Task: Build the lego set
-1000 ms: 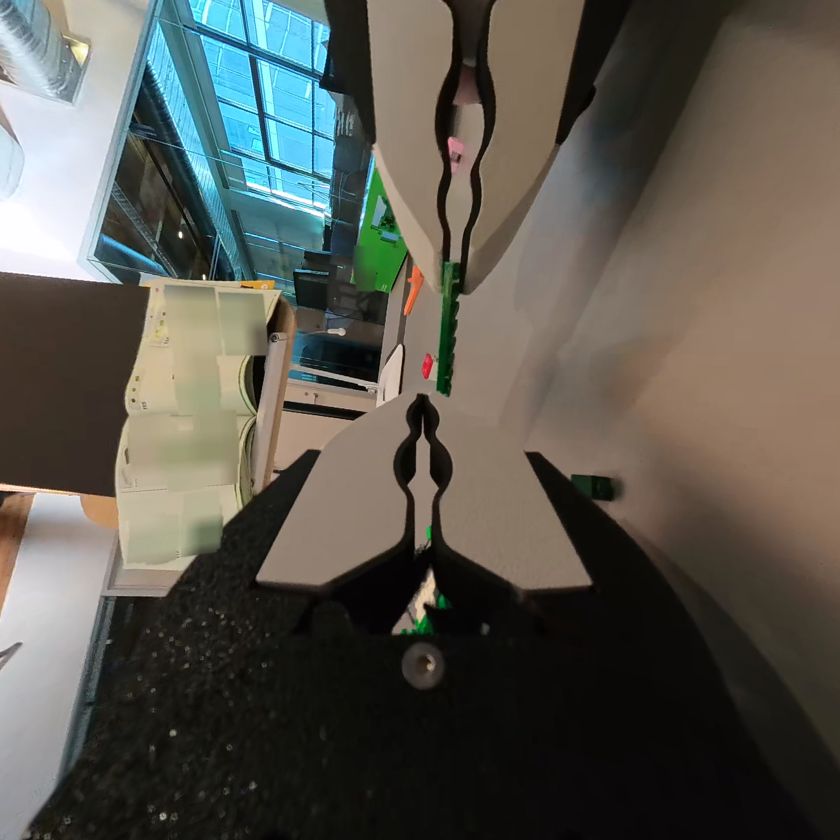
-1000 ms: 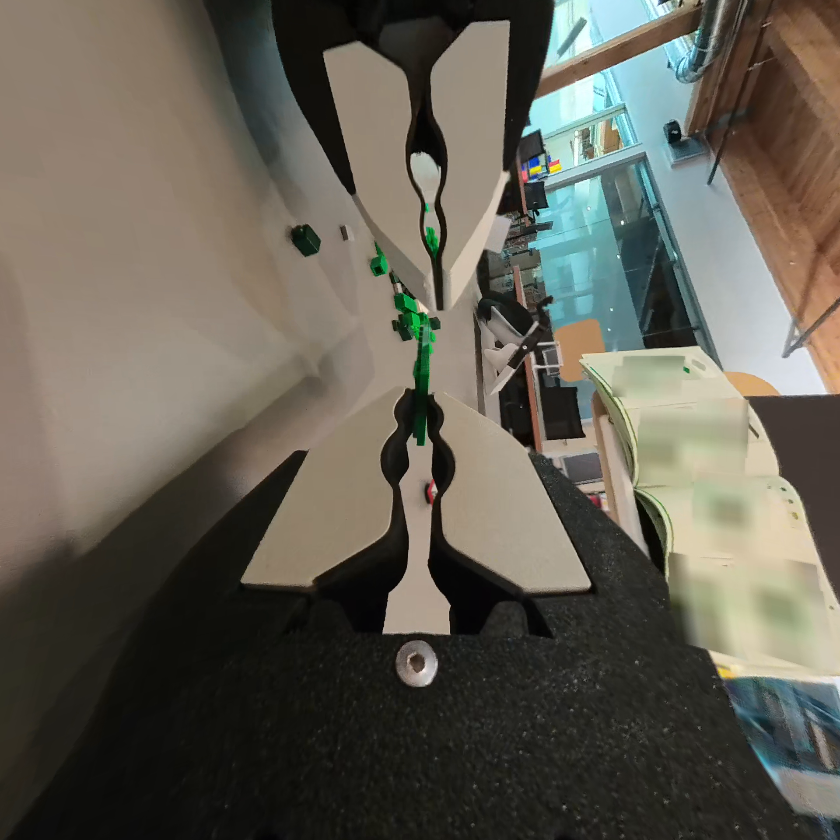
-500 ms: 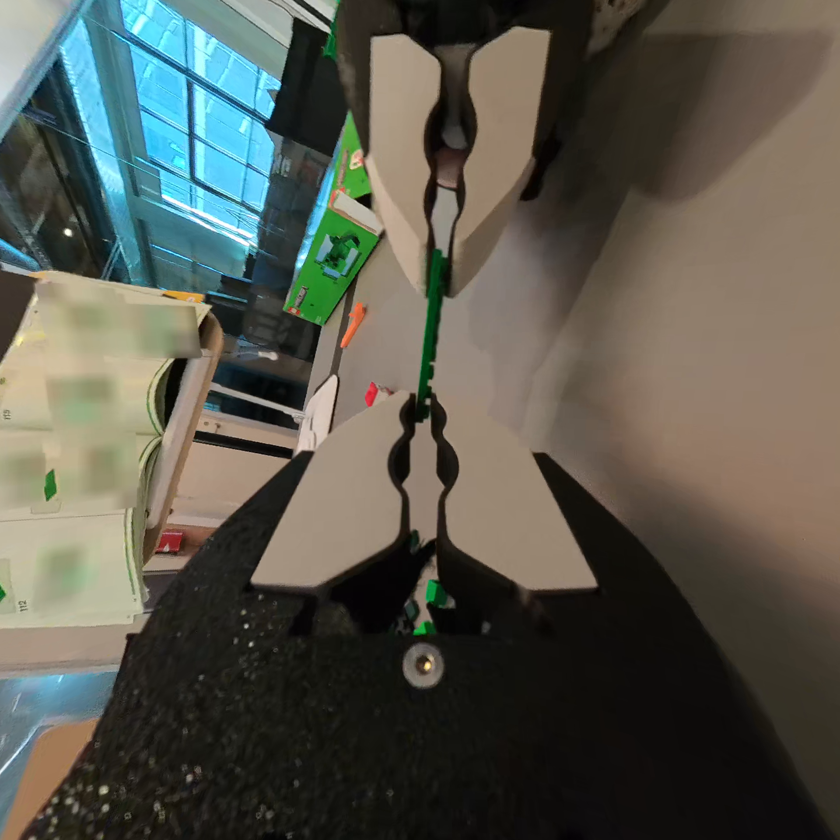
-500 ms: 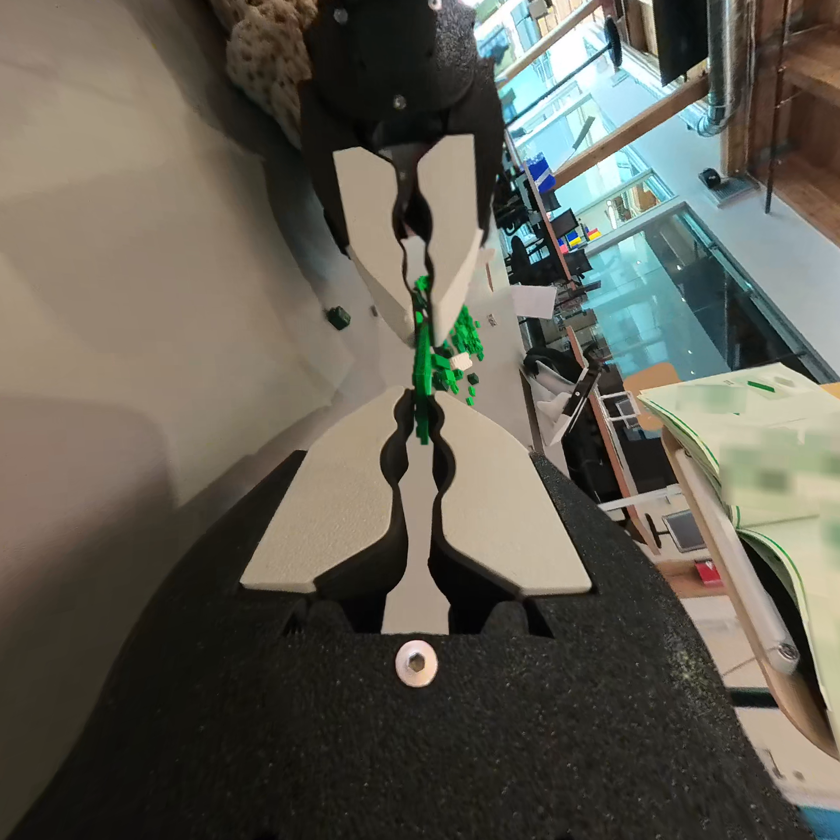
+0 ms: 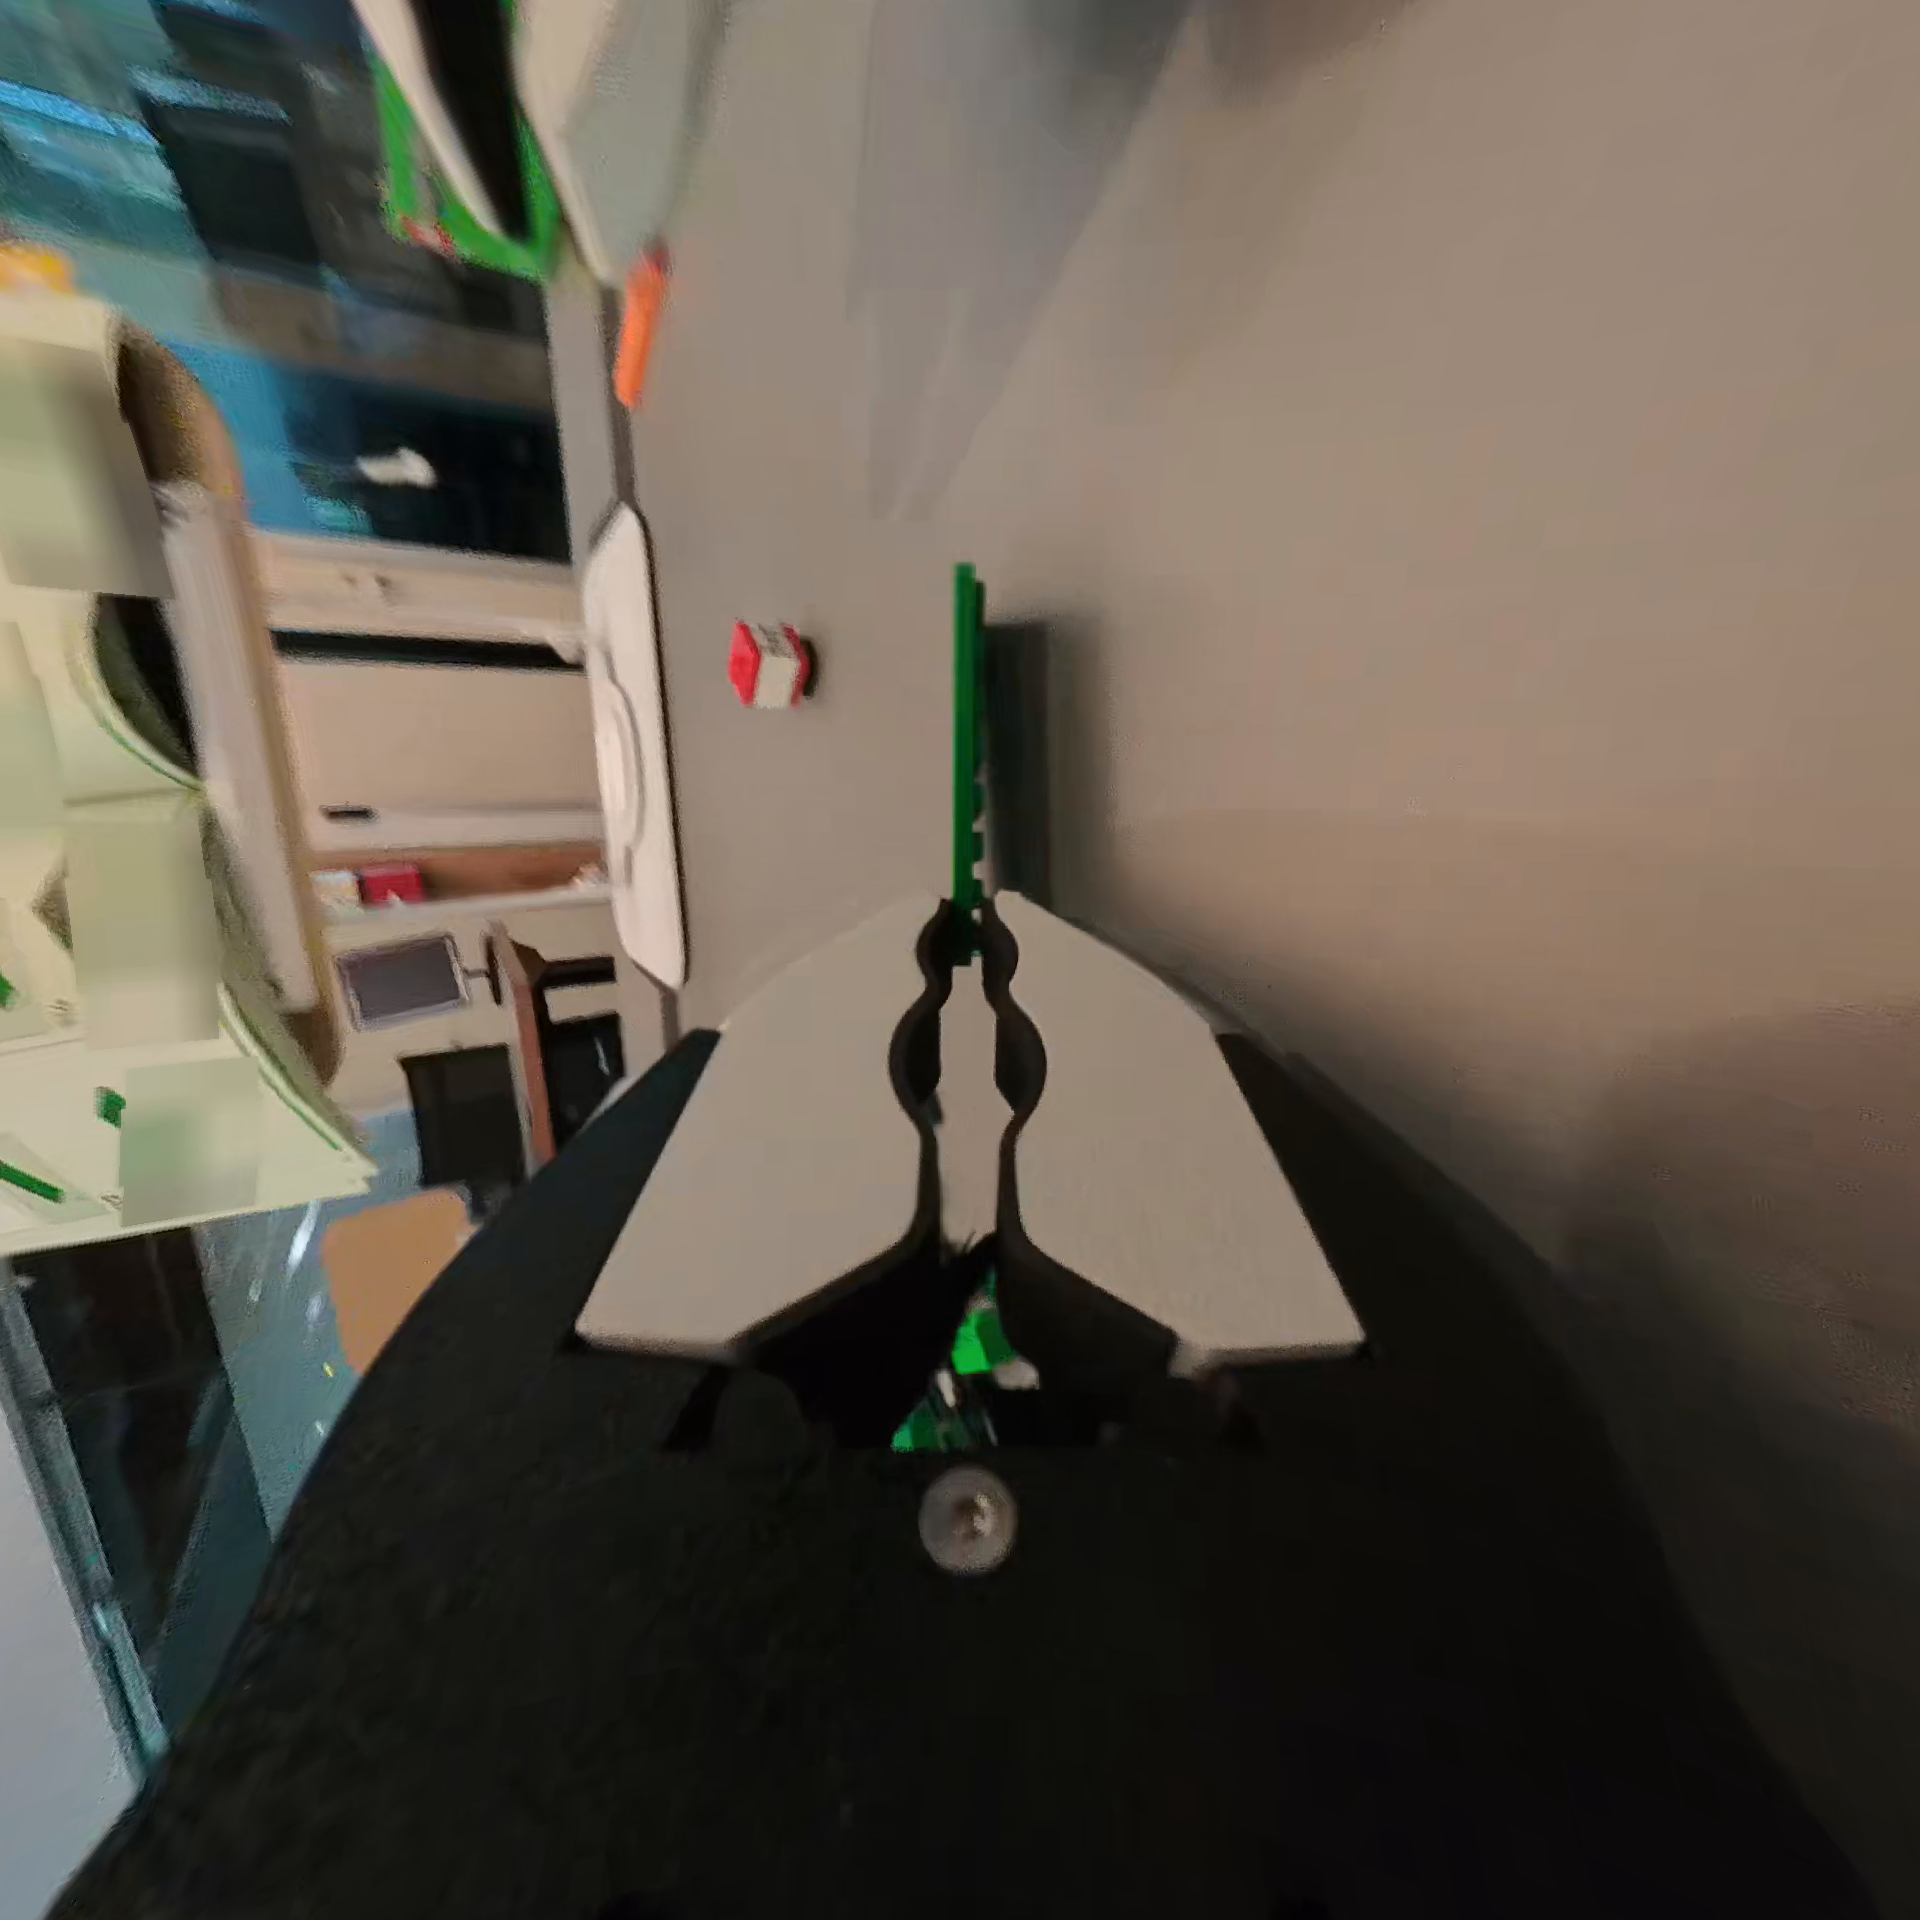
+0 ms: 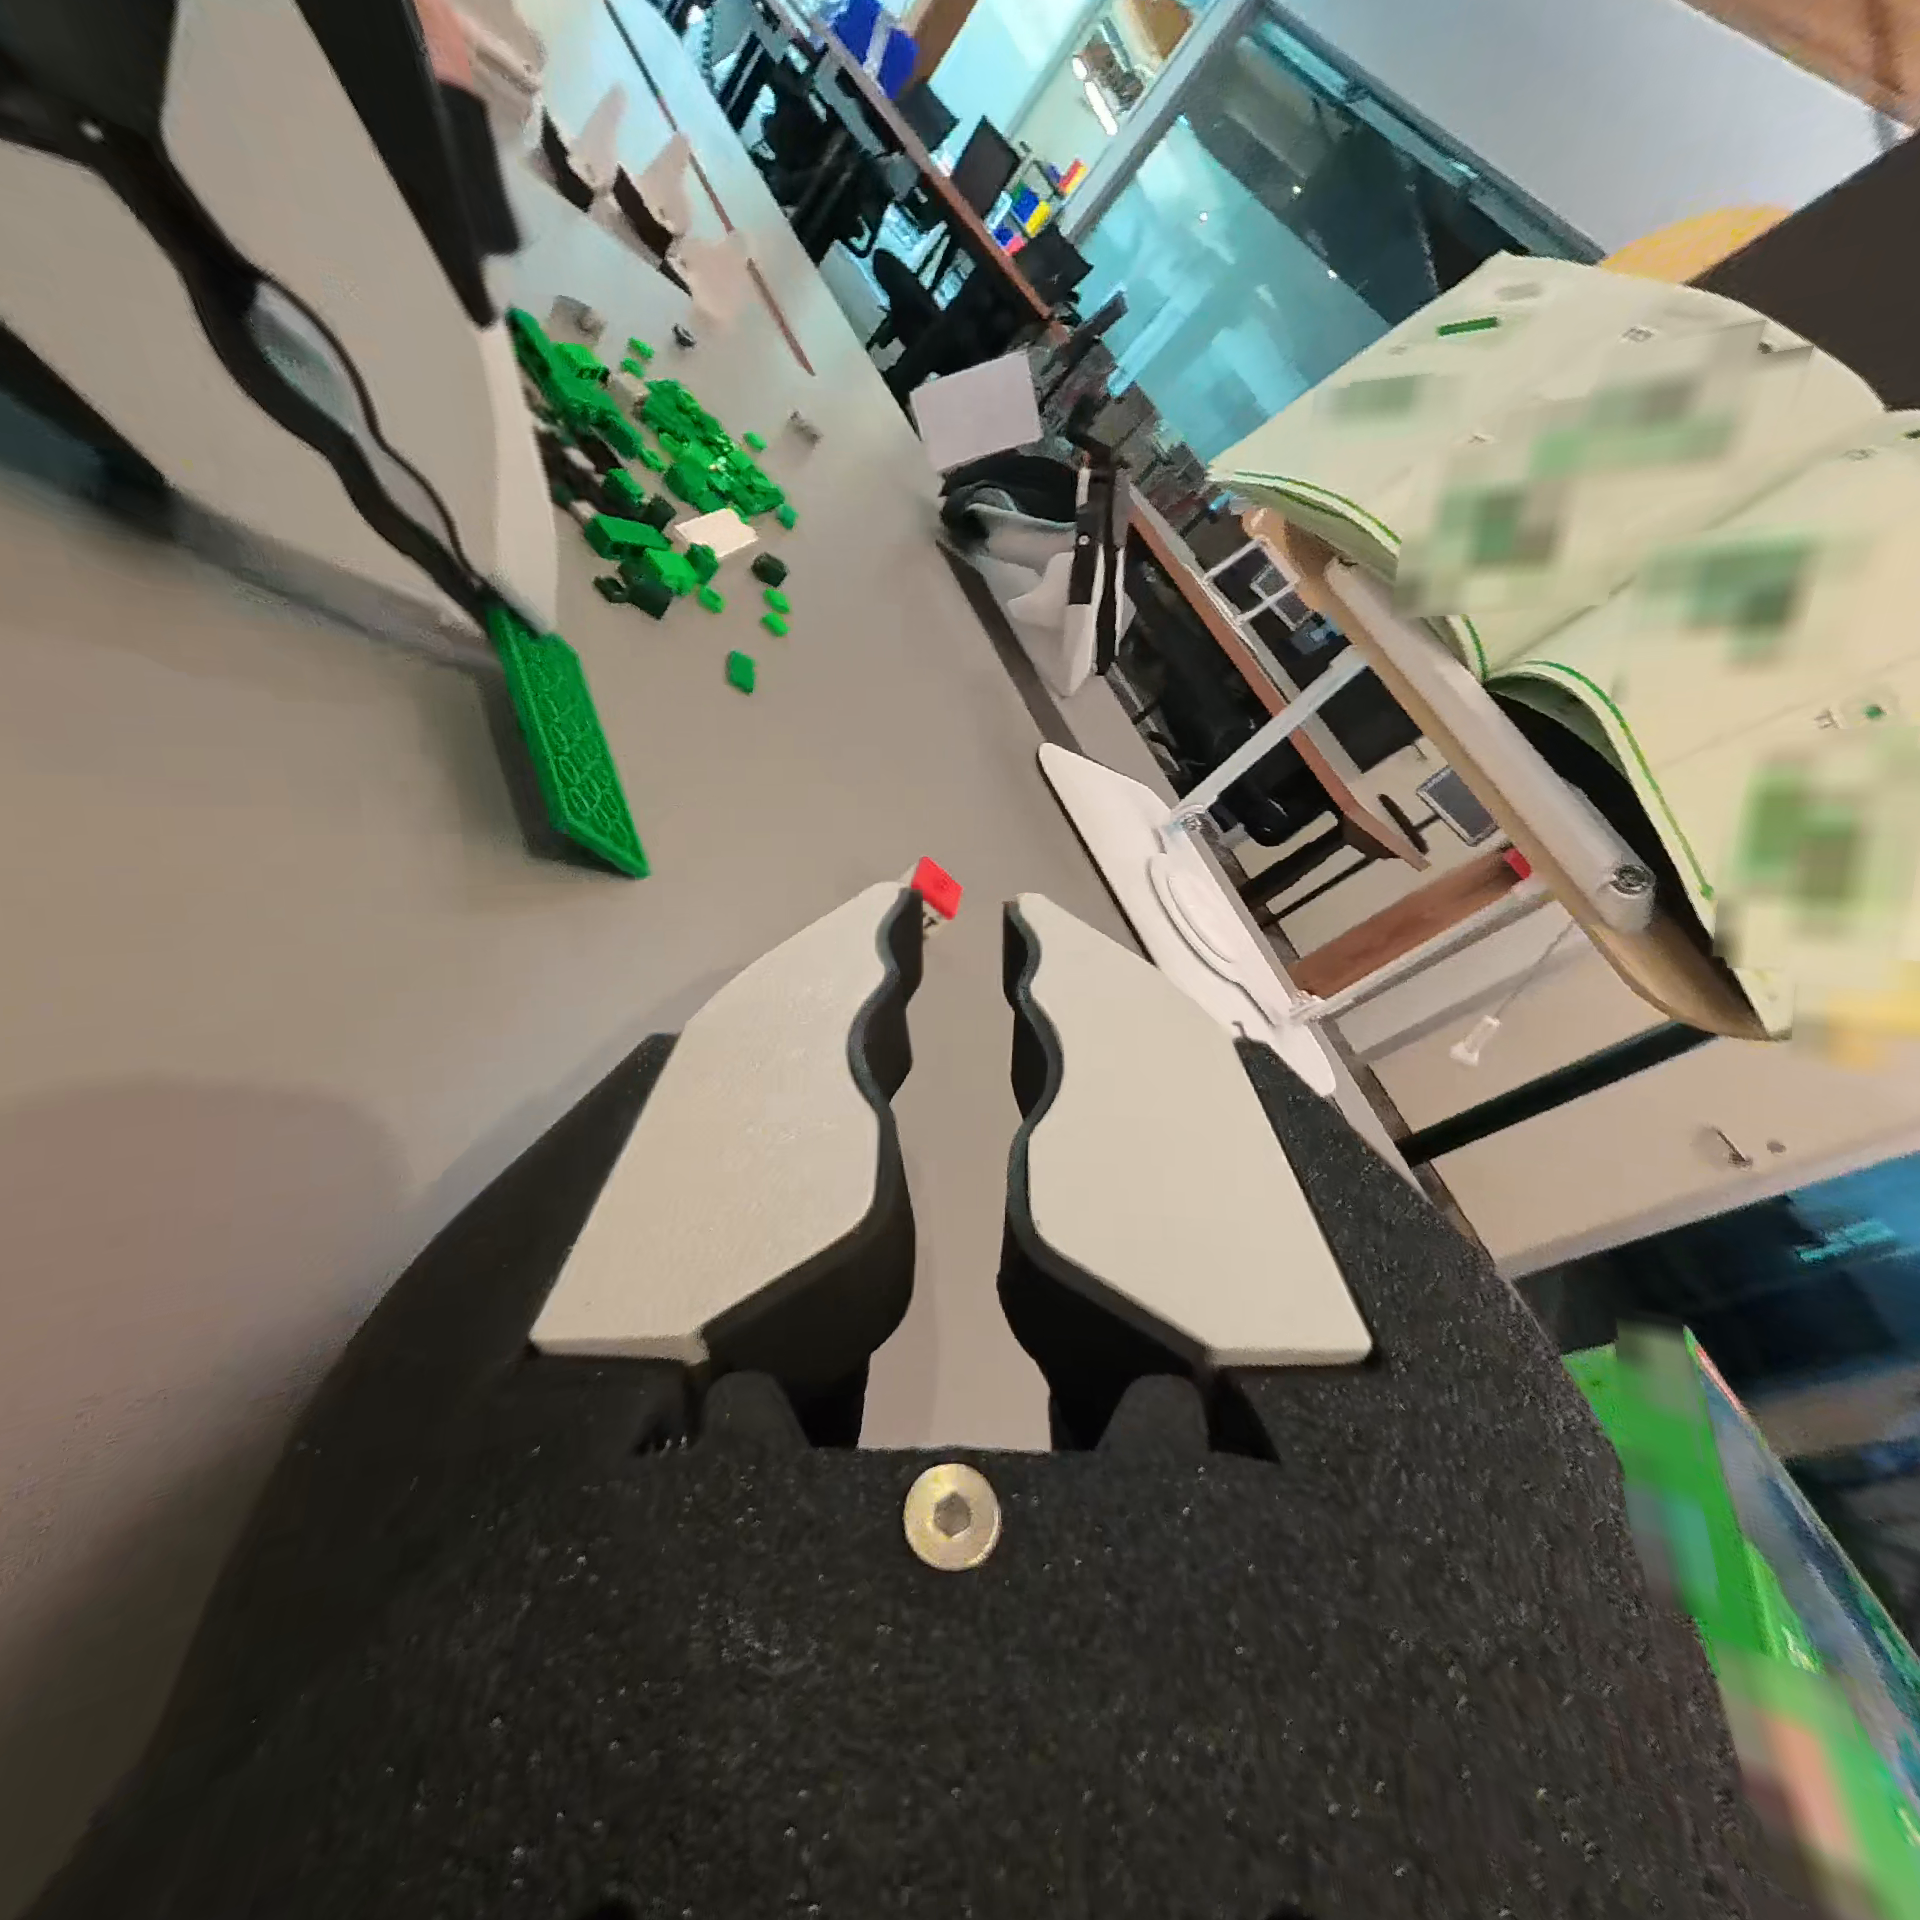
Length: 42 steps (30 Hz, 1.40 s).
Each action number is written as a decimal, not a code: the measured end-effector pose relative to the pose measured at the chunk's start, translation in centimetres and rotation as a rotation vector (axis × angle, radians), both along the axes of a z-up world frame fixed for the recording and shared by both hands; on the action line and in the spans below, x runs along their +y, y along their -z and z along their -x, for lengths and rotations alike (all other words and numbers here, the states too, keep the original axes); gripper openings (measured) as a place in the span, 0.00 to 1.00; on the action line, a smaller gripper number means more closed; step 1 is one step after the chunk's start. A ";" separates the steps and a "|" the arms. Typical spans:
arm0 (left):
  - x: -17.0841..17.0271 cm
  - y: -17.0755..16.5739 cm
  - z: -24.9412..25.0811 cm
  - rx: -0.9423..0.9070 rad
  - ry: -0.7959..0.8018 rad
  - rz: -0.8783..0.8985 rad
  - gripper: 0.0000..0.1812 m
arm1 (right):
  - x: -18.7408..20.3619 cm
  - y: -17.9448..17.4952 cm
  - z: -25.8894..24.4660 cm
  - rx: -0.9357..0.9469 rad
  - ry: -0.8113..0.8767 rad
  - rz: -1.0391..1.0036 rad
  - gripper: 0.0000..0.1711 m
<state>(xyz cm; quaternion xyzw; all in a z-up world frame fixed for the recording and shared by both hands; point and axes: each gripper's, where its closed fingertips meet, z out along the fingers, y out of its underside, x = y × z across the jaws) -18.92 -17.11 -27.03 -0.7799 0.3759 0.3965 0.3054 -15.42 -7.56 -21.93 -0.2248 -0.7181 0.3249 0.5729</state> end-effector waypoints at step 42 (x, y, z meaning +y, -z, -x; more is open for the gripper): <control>-2.6 -0.6 -0.8 -0.428 -0.204 0.138 0.30 | 1.4 -0.6 0.1 0.012 0.071 0.089 0.00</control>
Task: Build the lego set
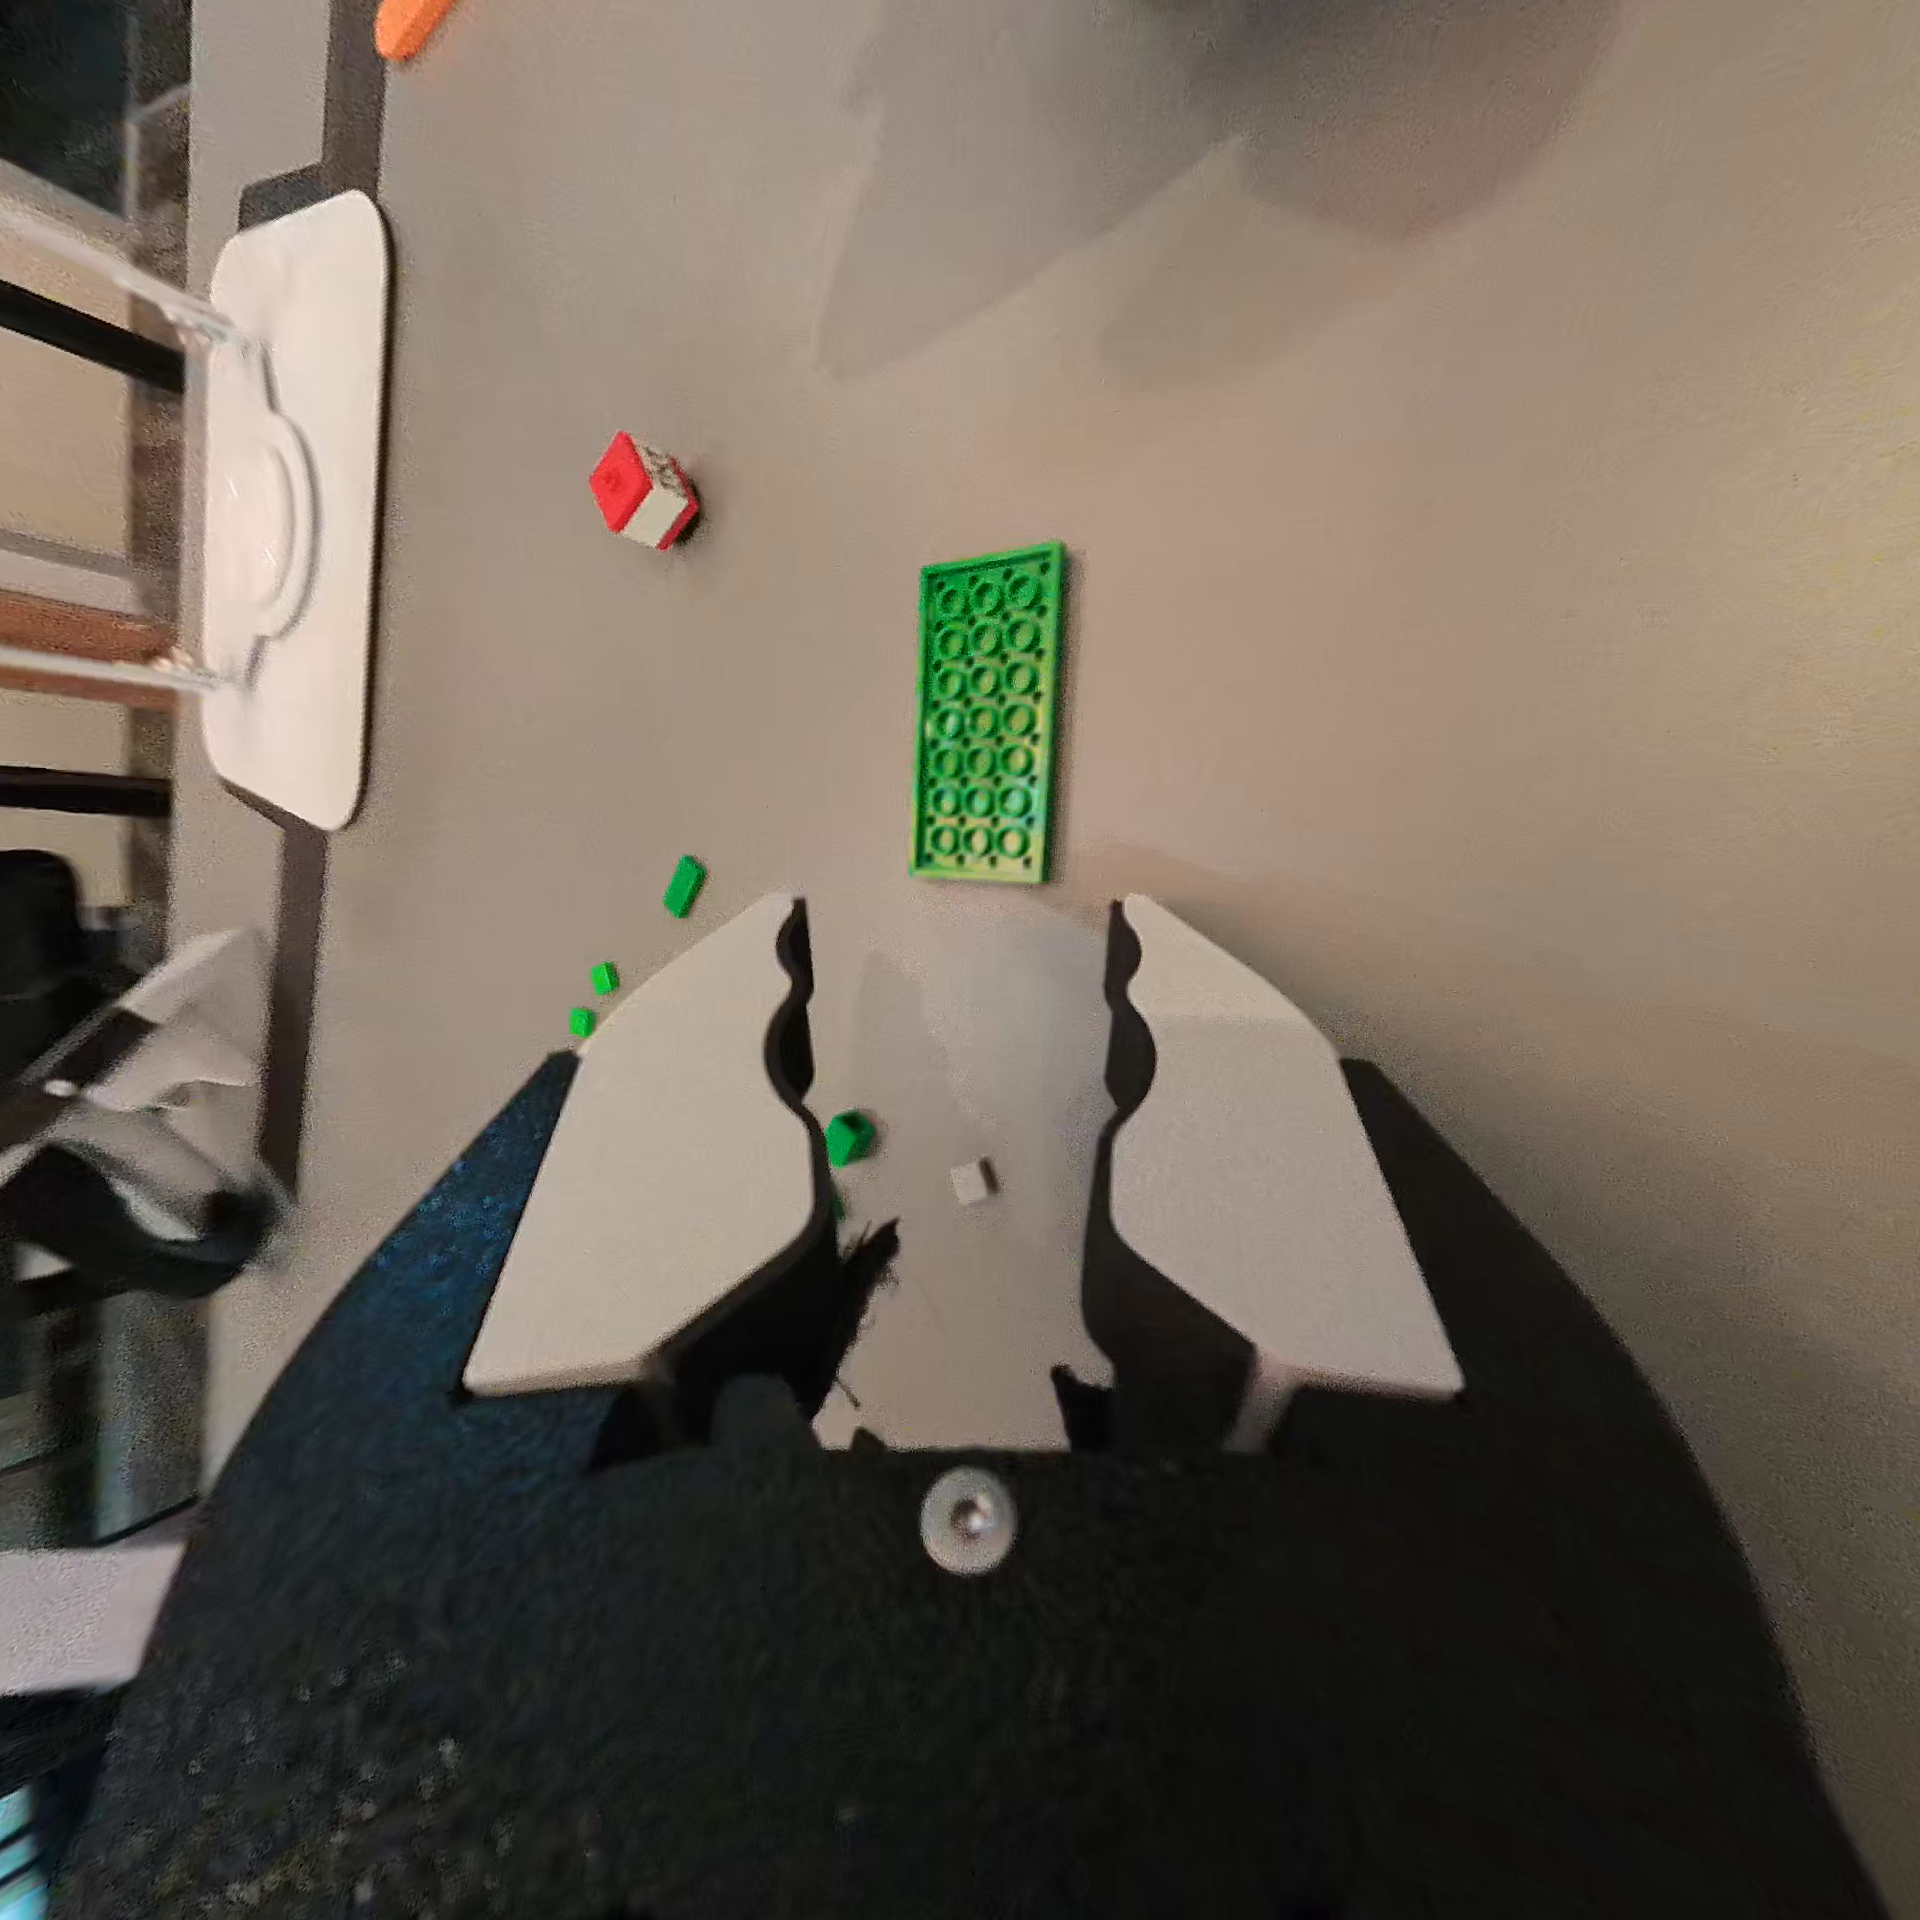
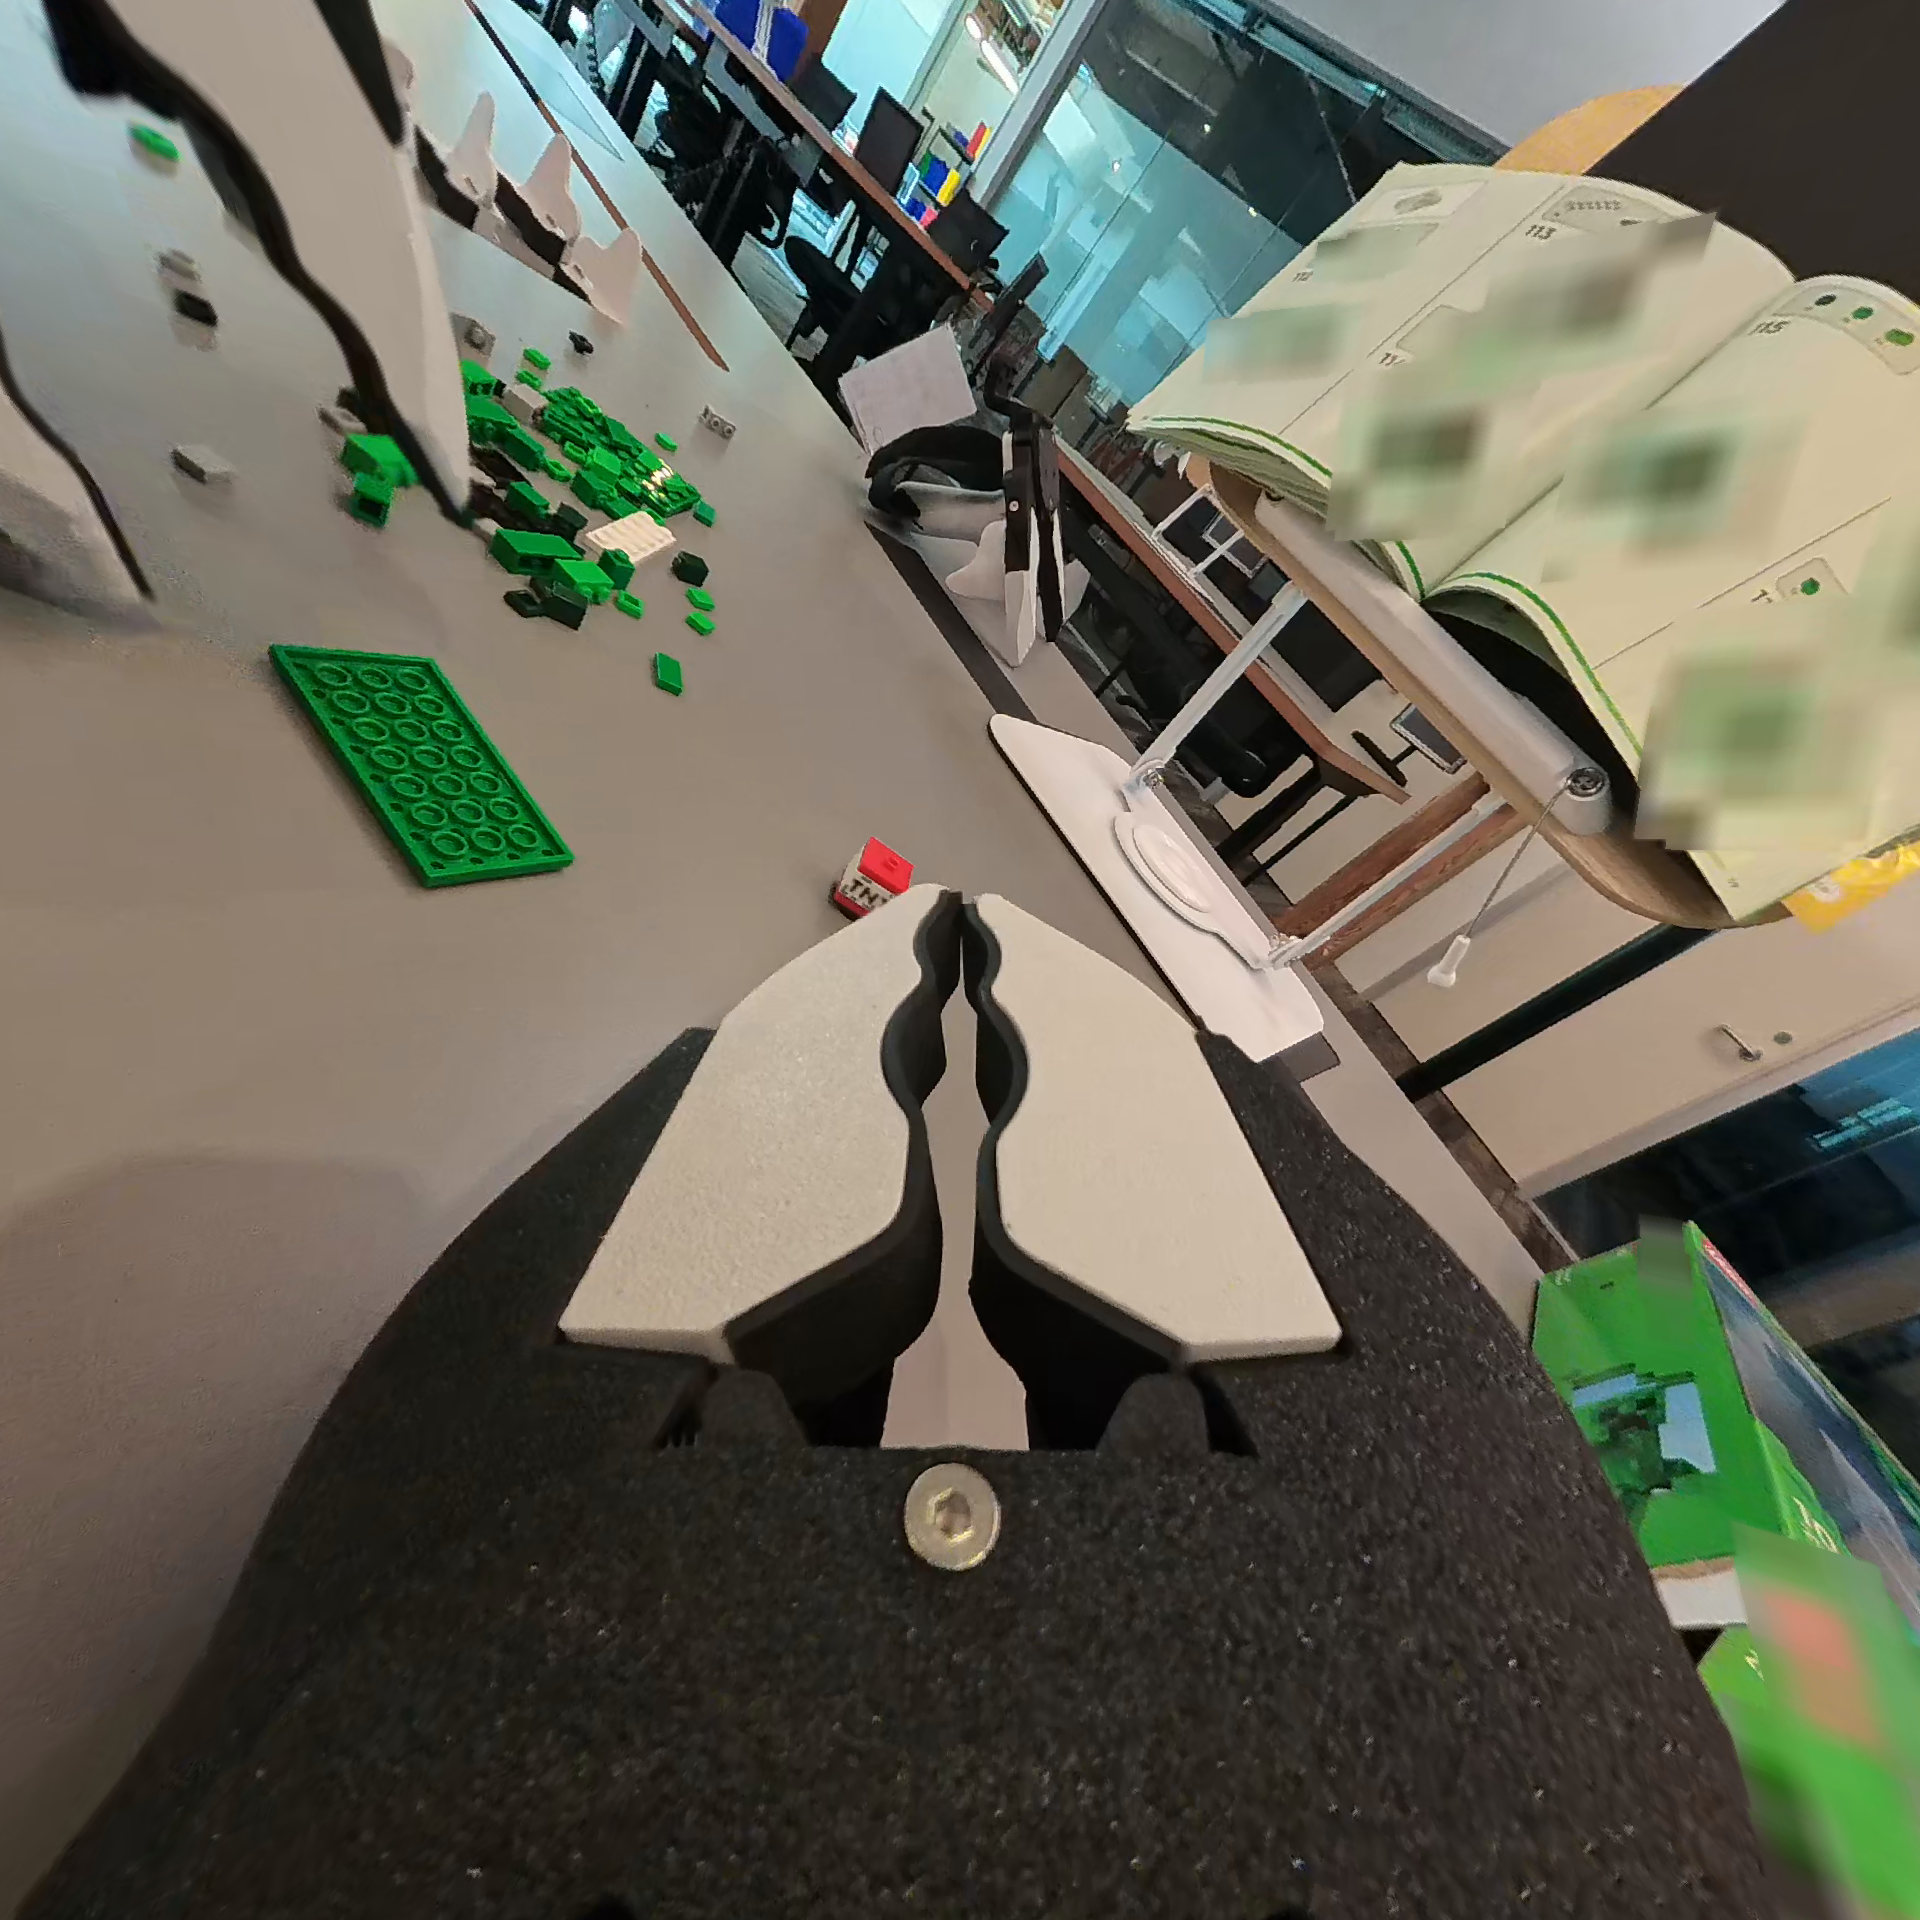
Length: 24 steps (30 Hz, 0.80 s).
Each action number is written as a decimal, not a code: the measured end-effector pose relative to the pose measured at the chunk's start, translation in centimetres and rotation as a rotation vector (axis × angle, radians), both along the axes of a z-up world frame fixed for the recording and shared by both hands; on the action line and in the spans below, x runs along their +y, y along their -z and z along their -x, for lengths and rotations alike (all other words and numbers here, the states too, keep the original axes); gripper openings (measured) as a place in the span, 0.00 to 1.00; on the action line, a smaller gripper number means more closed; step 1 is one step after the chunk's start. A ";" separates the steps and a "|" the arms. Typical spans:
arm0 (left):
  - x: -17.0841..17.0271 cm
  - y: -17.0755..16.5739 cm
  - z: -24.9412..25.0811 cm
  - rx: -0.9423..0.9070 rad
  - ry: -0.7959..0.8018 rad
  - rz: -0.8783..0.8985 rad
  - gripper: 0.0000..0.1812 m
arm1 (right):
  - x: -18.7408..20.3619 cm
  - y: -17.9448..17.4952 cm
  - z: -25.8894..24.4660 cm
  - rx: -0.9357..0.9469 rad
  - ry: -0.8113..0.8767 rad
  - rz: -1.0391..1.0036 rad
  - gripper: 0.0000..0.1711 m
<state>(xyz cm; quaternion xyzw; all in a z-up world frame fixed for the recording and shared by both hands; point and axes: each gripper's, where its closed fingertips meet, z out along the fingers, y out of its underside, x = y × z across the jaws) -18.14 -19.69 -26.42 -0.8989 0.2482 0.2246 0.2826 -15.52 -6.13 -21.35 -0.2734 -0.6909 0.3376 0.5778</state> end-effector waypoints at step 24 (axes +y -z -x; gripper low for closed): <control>-9.3 -6.2 16.8 -0.401 -0.329 -0.656 0.25 | 1.7 -1.7 -0.1 0.079 0.047 0.177 0.00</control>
